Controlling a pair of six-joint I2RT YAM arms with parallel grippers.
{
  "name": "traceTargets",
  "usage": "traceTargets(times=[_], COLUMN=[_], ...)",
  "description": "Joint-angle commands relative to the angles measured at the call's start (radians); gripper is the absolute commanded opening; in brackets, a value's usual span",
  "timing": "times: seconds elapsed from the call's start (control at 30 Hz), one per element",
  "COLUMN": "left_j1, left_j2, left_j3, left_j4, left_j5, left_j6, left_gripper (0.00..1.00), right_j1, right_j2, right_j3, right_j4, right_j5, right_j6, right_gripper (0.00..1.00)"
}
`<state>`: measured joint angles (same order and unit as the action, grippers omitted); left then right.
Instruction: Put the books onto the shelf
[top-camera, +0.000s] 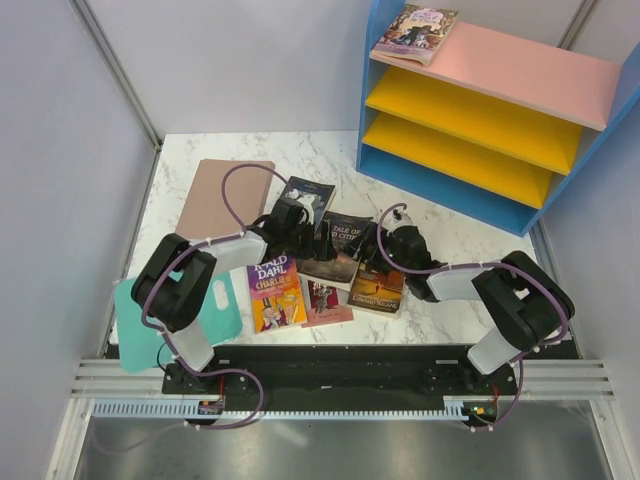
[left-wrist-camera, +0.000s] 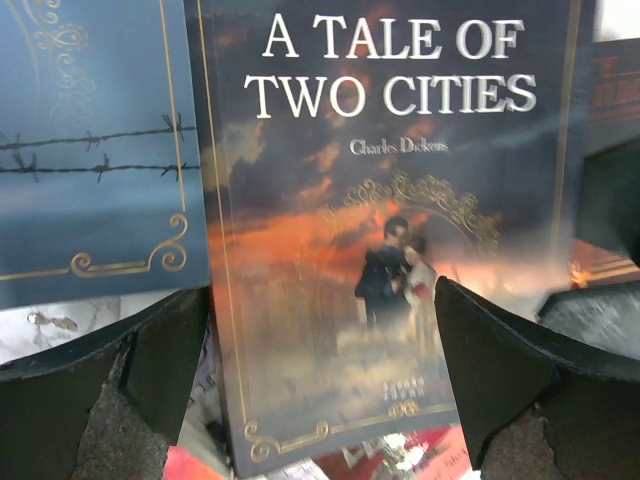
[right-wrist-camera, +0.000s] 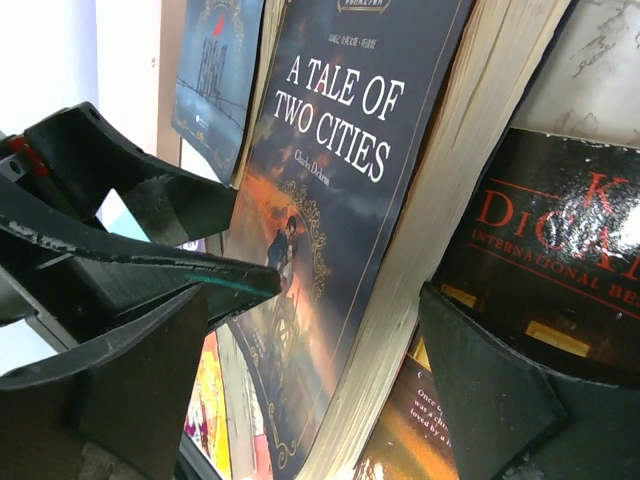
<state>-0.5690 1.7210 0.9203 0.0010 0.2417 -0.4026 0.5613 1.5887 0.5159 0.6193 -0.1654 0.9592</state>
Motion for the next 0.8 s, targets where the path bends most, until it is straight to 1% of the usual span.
traceTargets(times=[0.0, 0.07, 0.1, 0.13, 0.17, 0.2, 0.33, 0.4, 0.57, 0.7, 0.77], left_j1=[-0.081, -0.092, -0.1, -0.103, -0.104, -0.107, -0.108, -0.108, -0.103, -0.089, -0.074], left_j2=[0.051, 0.052, 0.055, 0.055, 0.055, 0.054, -0.006, -0.047, -0.24, -0.377, -0.44], left_j3=[0.041, 0.051, 0.054, 0.06, 0.063, 0.064, 0.061, 0.055, 0.011, -0.021, -0.031], left_j4=[-0.019, -0.019, -0.019, -0.021, -0.018, -0.022, -0.064, -0.097, -0.124, -0.114, -0.105], left_j5=[0.085, 0.087, 0.084, 0.085, 0.088, 0.085, 0.03, -0.036, -0.206, -0.239, -0.214], left_j6=[-0.005, -0.007, -0.007, -0.007, -0.007, -0.005, 0.013, 0.021, 0.039, 0.053, 0.064], left_gripper=[1.0, 1.0, 1.0, 1.0, 1.0, 1.0, 1.0, 1.0, 1.0, 1.0, 1.0], right_j1=[0.078, 0.081, 0.083, 0.083, 0.084, 0.084, 0.086, 0.086, 0.086, 0.084, 0.086], right_j2=[0.033, 0.013, 0.01, 0.01, 0.014, 0.019, 0.011, -0.013, -0.143, -0.264, -0.303], right_j3=[0.024, 0.026, 0.027, 0.03, 0.033, 0.036, 0.027, 0.024, 0.05, 0.056, 0.056], right_j4=[-0.021, -0.01, -0.007, 0.009, 0.014, 0.016, 0.022, 0.008, -0.119, -0.173, -0.194], right_j5=[-0.069, -0.071, -0.069, -0.078, -0.085, -0.092, -0.097, -0.091, -0.079, -0.074, -0.077], right_j6=[0.056, 0.055, 0.055, 0.056, 0.059, 0.064, 0.058, 0.041, -0.074, -0.138, -0.171], right_gripper=[0.9, 0.82, 0.76, 0.48, 0.27, 0.0, 0.0, 0.0, 0.0, 0.0, 0.0])
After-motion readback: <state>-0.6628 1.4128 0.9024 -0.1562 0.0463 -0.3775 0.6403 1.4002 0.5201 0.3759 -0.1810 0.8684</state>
